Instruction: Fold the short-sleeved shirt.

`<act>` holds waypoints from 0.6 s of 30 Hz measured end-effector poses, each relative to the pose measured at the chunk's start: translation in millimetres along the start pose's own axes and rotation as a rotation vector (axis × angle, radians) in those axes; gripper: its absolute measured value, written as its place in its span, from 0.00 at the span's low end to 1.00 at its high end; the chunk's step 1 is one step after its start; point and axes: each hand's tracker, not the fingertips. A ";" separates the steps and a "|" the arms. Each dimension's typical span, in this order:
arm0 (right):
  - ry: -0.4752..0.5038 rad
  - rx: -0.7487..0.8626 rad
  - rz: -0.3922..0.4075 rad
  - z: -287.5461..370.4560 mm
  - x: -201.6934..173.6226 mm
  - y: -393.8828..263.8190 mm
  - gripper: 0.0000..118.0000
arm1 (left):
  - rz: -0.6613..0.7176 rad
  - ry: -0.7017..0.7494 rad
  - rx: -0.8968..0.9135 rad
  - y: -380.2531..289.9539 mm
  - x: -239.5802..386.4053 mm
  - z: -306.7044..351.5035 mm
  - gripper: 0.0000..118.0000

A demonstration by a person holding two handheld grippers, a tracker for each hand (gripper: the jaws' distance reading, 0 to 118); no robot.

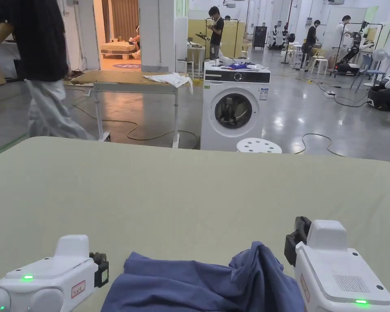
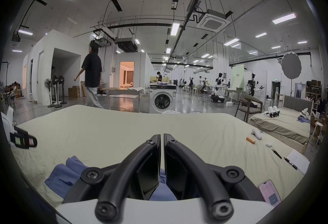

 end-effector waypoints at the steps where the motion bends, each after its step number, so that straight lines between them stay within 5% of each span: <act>1: -0.003 -0.007 0.000 -0.2 2.1 -1.6 0.02 | 0.006 -0.006 -0.053 -3.3 -3.0 -8.0 0.00; 6: -0.030 -0.045 -0.001 0.6 17.2 -14.1 0.02 | 0.046 -0.002 -0.321 -30.0 -17.2 -56.2 0.19; 8: -0.042 -0.064 -0.002 0.6 23.4 -19.7 0.02 | 0.091 0.014 -0.381 -41.3 -20.4 -67.3 0.54; 9: -0.047 -0.073 -0.002 1.8 26.4 -22.8 0.02 | 0.090 0.029 -0.391 -47.2 -19.6 -71.2 0.61; 15: -0.082 -0.123 -0.010 1.2 49.0 -35.7 0.02 | -0.063 0.143 -0.354 -64.4 11.7 -69.4 0.55; 18: -0.103 -0.184 0.003 -4.7 62.5 -40.3 0.03 | -0.090 0.113 -0.343 -65.7 22.7 -68.1 0.29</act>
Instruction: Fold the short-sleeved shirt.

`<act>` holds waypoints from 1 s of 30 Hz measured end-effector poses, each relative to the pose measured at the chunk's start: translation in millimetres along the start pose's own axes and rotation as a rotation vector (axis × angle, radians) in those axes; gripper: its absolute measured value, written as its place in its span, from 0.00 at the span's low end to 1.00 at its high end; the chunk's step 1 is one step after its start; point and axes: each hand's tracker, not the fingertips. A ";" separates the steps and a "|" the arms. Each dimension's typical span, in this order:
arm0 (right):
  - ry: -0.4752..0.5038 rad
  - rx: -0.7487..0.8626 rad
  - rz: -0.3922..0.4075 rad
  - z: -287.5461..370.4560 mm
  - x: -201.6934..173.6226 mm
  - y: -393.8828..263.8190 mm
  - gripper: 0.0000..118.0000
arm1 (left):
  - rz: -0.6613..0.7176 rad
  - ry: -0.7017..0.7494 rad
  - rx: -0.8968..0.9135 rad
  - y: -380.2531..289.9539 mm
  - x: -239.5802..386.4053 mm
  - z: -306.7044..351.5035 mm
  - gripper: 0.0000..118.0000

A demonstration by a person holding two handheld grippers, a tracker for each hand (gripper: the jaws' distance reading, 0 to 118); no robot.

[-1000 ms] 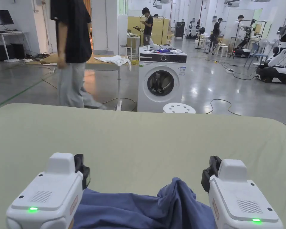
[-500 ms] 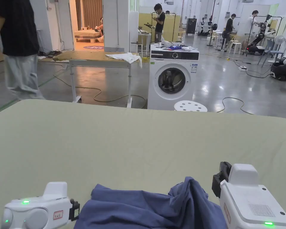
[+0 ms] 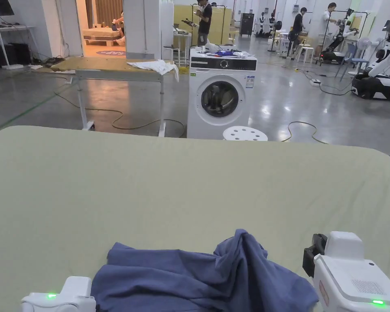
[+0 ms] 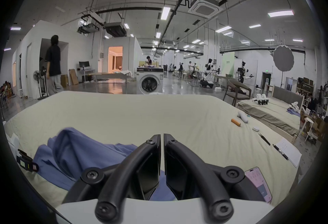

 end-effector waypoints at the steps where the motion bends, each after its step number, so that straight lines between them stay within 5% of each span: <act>1: 0.003 -0.031 -0.003 -4.7 4.5 -1.2 0.03 | -0.022 -0.005 0.006 -0.3 2.3 0.6 0.11; 2: 0.013 -0.062 -0.011 -11.5 10.3 -3.0 0.04 | -0.039 -0.021 0.009 0.0 3.5 1.0 0.00; 3: 0.030 -0.113 -0.005 -19.2 16.2 -4.1 0.10 | -0.029 -0.041 0.003 0.4 2.4 1.6 0.00; 7: 0.072 -0.297 0.024 -57.4 33.4 -20.8 0.55 | 0.017 -0.084 0.019 -0.4 -9.8 9.5 0.00; 9: 0.097 -0.405 0.070 -81.3 36.5 -36.8 0.60 | 0.051 -0.108 0.037 -2.3 -17.9 16.3 0.00; 13: 0.153 -0.538 0.108 -111.9 32.8 -68.9 0.58 | 0.096 -0.145 0.083 -6.1 -26.4 24.7 0.00; 16: 0.206 -0.552 0.093 -119.1 29.0 -86.3 0.39 | 0.110 -0.162 0.104 -9.2 -28.9 29.9 0.00; 18: 0.213 -0.515 0.076 -112.2 29.1 -80.9 0.36 | 0.106 -0.167 0.124 -9.5 -29.2 31.8 0.00; 19: 0.223 -0.509 0.072 -108.3 29.8 -77.9 0.10 | 0.103 -0.168 0.135 -9.3 -29.6 33.9 0.00; 20: 0.260 -0.498 0.061 -105.5 30.0 -74.9 0.04 | 0.101 -0.166 0.154 -8.6 -30.2 36.4 0.00; 30: 0.161 -0.212 0.034 -52.2 49.8 15.7 0.03 | 0.083 -0.151 0.413 42.5 -44.2 99.0 0.00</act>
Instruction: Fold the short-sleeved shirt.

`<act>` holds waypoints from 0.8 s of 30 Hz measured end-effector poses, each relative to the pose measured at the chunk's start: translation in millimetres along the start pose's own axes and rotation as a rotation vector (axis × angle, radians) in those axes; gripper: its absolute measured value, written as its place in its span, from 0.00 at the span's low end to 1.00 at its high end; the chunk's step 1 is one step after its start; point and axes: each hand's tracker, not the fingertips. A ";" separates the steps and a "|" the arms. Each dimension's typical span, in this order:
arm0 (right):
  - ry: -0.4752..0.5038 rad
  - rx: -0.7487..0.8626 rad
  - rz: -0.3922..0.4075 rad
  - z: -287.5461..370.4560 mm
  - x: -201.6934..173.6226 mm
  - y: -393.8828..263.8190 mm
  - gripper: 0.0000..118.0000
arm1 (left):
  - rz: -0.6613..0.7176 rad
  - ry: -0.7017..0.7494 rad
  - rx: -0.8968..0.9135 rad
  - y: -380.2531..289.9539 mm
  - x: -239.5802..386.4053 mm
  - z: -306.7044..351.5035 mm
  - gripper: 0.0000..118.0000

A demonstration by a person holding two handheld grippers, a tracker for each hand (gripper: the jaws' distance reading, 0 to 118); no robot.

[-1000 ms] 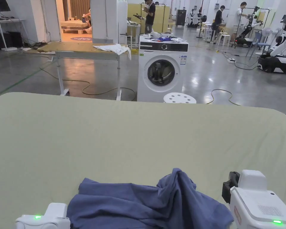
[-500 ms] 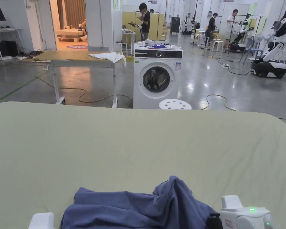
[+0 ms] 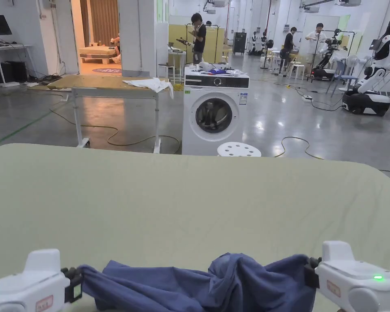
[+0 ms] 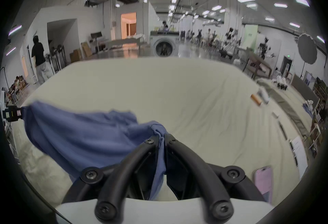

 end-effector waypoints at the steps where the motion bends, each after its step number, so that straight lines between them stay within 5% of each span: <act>1: 0.000 0.023 -0.001 8.2 1.3 9.9 0.03 | -0.004 0.000 0.019 9.7 -1.3 4.4 0.00; 12: -0.085 0.271 0.008 64.7 19.4 133.4 0.03 | -0.073 0.051 0.264 154.8 -1.7 55.1 0.00; 24: -0.163 0.429 0.062 74.4 -2.9 254.0 0.03 | -0.130 0.124 0.369 271.7 7.3 55.1 0.00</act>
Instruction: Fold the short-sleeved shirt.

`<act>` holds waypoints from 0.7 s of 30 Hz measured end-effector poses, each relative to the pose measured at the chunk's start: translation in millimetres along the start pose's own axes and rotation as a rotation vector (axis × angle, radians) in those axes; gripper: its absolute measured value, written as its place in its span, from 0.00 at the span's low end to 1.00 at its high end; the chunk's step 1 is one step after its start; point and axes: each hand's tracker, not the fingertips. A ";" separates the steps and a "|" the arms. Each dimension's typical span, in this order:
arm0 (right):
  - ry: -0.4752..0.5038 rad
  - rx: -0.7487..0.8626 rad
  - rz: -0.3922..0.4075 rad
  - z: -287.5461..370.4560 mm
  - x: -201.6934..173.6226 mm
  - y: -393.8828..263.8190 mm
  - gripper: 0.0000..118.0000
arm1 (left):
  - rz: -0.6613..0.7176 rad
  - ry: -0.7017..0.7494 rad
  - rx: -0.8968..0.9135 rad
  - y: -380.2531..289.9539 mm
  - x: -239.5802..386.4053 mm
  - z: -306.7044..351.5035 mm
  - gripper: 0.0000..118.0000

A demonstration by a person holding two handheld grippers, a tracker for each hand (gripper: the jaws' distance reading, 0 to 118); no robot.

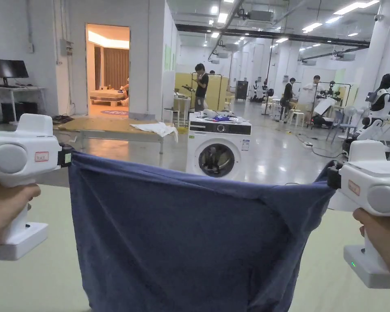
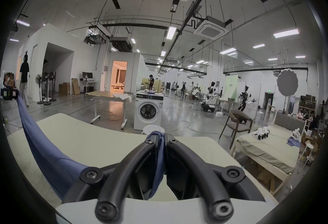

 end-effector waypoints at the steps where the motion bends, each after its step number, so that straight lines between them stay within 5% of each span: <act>1: -0.008 0.006 0.006 -2.8 -0.1 6.9 0.03 | -0.005 0.004 0.004 6.9 -0.9 -2.2 0.00; 21: -0.082 0.115 -0.005 -63.1 -4.9 131.2 0.03 | -0.049 0.036 0.074 98.3 -9.9 -48.8 0.00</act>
